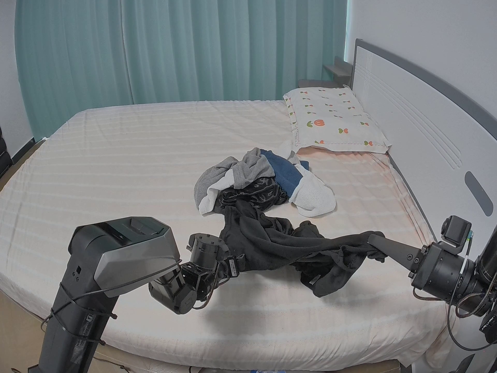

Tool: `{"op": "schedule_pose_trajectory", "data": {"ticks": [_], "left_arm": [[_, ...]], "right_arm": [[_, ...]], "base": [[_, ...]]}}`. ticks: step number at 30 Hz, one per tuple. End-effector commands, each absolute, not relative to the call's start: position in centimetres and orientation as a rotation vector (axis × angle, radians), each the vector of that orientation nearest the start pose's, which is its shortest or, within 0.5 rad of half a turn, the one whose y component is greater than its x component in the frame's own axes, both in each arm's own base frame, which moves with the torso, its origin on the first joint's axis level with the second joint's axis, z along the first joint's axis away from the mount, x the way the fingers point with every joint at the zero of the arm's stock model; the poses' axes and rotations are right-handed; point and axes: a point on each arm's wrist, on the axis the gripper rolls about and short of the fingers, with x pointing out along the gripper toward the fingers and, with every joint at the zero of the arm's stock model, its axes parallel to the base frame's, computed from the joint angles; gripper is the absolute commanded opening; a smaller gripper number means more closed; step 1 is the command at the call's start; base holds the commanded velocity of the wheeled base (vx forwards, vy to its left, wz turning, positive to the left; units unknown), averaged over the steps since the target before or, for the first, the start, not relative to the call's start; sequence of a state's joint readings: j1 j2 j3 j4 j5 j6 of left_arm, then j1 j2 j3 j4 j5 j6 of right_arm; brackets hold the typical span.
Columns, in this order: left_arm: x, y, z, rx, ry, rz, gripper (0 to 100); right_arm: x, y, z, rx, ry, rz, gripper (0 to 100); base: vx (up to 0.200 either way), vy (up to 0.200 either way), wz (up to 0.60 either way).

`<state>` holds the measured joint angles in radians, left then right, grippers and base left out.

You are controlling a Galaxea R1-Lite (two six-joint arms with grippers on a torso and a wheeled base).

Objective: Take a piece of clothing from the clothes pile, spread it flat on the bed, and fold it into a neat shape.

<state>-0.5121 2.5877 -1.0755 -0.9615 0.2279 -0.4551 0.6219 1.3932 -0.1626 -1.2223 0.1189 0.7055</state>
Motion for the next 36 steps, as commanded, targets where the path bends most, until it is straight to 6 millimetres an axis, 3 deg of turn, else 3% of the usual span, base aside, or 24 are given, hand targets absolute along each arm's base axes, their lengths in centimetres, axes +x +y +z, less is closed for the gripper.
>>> {"op": "schedule_pose_trajectory", "data": {"ticks": [1,11,12,26,28,29,30,36], "left_arm": [[38.0,-20.8,-6.4,-0.255,0.547,-0.162,100],[38.2,-20.9,-6.4,-0.239,0.588,-0.152,100],[38.3,-21.0,-6.5,-0.239,0.589,-0.152,0],[37.8,-20.8,-6.1,-0.314,0.566,-0.103,0],[37.2,-20.4,-4.1,-0.355,0.538,-0.091,0],[37.2,-20.4,-4.1,-0.355,0.538,-0.091,0],[36.0,-19.7,-1.8,-0.385,0.525,-0.091,0],[33.0,-18.4,5.9,-0.532,0.429,-0.126,0]], "right_arm": [[14.4,10.7,15.4,0.669,0.273,0.706,0],[14.4,10.6,15.6,0.672,0.262,0.707,0],[14.4,10.6,15.6,0.673,0.259,0.708,0],[14.6,10.5,15.5,0.679,0.261,0.693,0],[14.8,10.2,15.5,0.682,0.257,0.681,0],[14.8,10.2,15.5,0.682,0.257,0.681,0],[15.1,10.0,15.4,0.682,0.261,0.667,0],[15.7,9.9,15.1,0.679,0.275,0.639,0]], "base": [[0.0,0.0,0.0],[0.0,0.0,0.0],[0.0,0.0,0.0],[0.0,0.0,0.0],[0.0,0.0,0.0],[0.0,0.0,0.0],[0.0,0.0,0.0],[0.0,0.0,0.0]]}}
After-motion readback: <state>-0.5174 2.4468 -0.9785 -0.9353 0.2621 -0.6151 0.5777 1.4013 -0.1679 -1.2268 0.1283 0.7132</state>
